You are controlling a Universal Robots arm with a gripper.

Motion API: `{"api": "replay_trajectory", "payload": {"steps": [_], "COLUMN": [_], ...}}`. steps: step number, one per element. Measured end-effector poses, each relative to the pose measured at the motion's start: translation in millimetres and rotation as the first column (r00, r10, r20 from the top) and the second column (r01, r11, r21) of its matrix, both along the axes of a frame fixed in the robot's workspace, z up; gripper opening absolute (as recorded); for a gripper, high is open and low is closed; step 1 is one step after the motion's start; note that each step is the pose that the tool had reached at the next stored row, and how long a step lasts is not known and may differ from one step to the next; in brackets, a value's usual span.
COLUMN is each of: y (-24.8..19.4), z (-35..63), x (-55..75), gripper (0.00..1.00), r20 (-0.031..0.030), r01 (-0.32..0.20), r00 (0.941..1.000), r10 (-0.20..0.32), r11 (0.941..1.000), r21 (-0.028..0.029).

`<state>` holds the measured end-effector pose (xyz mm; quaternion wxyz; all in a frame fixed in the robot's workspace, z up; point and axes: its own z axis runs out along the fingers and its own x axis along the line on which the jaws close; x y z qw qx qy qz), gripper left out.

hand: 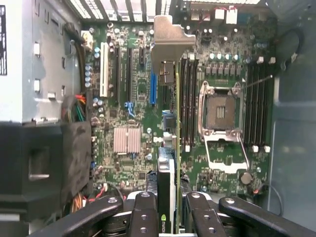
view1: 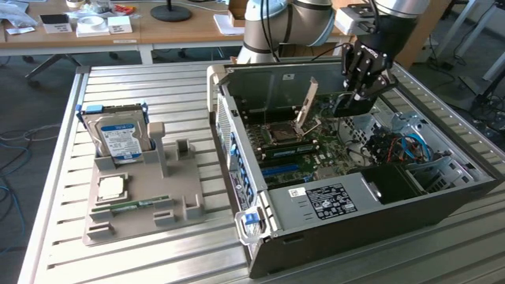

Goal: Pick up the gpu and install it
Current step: 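Insert the gpu into the slot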

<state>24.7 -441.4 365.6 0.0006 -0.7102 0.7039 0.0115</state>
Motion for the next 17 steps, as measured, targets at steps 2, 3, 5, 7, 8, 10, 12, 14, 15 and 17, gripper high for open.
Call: {"api": "replay_trajectory", "payload": {"steps": [2, 3, 5, 7, 8, 10, 12, 14, 15, 17], "y": [0.0, -0.1, 0.0, 0.0, 0.0, 0.0, 0.0, 0.0, 0.0, 0.0], "z": [-0.5, -0.4, -0.5, -0.7, -1.2, -2.2, -3.8, -5.3, -6.1, -7.8], "x": [-3.0, -3.3, -3.3, -4.2, -5.5, -9.0, -12.0, -14.1, -15.1, -17.5], "gripper": [0.27, 0.27, 0.27, 0.27, 0.27, 0.27, 0.27, 0.27, 0.27, 0.27], "r20": [0.0000, 0.0000, 0.0000, 0.0023, 0.0062, 0.0125, 0.0140, 0.0141, 0.0141, 0.0141], "r01": [0.000, 0.000, 0.000, 0.000, 0.000, 0.000, 0.000, 0.000, 0.000, 0.001], "r00": [1.0000, 1.0000, 1.0000, 1.0000, 1.0000, 0.9999, 0.9999, 0.9999, 0.9999, 0.9999], "r10": [0.000, 0.000, 0.000, 0.000, 0.000, 0.000, 0.000, 0.000, 0.000, -0.001], "r11": [1.0000, 1.0000, 1.0000, 1.0000, 1.0000, 1.0000, 1.0000, 1.0000, 1.0000, 1.0000], "r21": [0.0000, -0.0002, -0.0001, 0.0002, 0.0003, -0.0001, 0.0001, 0.0000, 0.0001, 0.0000]}}
